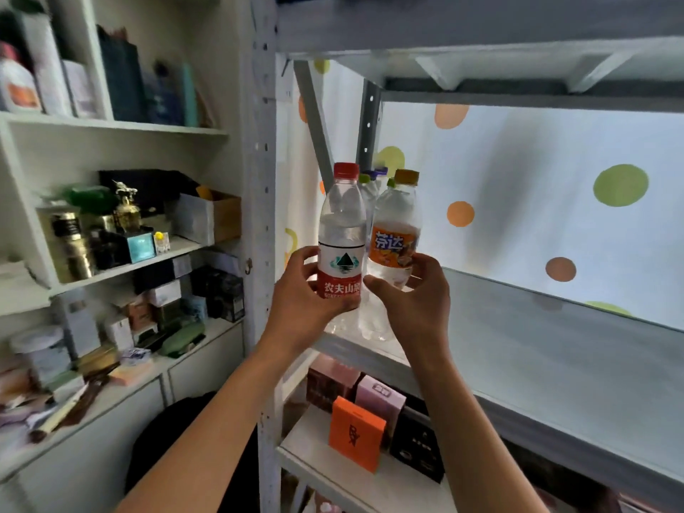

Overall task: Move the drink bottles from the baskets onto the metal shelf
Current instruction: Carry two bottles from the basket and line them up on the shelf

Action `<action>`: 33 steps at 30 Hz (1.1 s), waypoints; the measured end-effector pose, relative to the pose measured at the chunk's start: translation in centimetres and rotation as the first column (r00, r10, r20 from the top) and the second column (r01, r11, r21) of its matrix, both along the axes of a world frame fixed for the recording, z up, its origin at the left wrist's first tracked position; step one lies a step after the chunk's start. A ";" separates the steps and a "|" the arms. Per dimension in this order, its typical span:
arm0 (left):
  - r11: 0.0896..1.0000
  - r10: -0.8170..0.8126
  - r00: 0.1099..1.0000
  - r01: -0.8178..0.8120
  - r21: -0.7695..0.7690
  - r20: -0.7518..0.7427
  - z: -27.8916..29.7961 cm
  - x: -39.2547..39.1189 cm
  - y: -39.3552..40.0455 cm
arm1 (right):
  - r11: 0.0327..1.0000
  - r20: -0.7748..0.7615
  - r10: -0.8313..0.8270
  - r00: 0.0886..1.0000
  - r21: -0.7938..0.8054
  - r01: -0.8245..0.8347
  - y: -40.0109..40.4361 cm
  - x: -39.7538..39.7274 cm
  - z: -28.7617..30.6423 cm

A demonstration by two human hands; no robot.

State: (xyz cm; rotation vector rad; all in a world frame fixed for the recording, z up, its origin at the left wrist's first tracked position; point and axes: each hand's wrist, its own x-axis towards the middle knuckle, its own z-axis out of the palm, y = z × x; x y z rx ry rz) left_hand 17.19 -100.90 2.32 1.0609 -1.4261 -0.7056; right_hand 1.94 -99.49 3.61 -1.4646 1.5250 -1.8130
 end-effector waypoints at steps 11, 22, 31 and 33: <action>0.999 0.035 0.999 -0.036 0.030 0.031 -0.8 -2.7 -7.6 | 0.997 -0.052 -0.077 0.996 -0.021 0.076 -5.6 -2.6 0.4; 0.995 -0.034 0.997 0.027 0.095 0.074 -3.4 -3.9 -10.2 | 0.994 -0.007 -0.109 0.994 0.012 0.109 -7.7 -2.9 0.6; 0.992 -0.020 0.998 0.013 0.126 0.052 -3.8 -4.1 -10.4 | 0.995 -0.059 -0.057 0.997 0.082 0.061 -9.9 -2.0 -1.7; 0.992 -0.020 0.998 0.012 0.128 0.058 -3.8 -4.1 -10.3 | 0.996 -0.069 -0.059 0.996 0.067 0.064 -10.0 -1.9 -2.1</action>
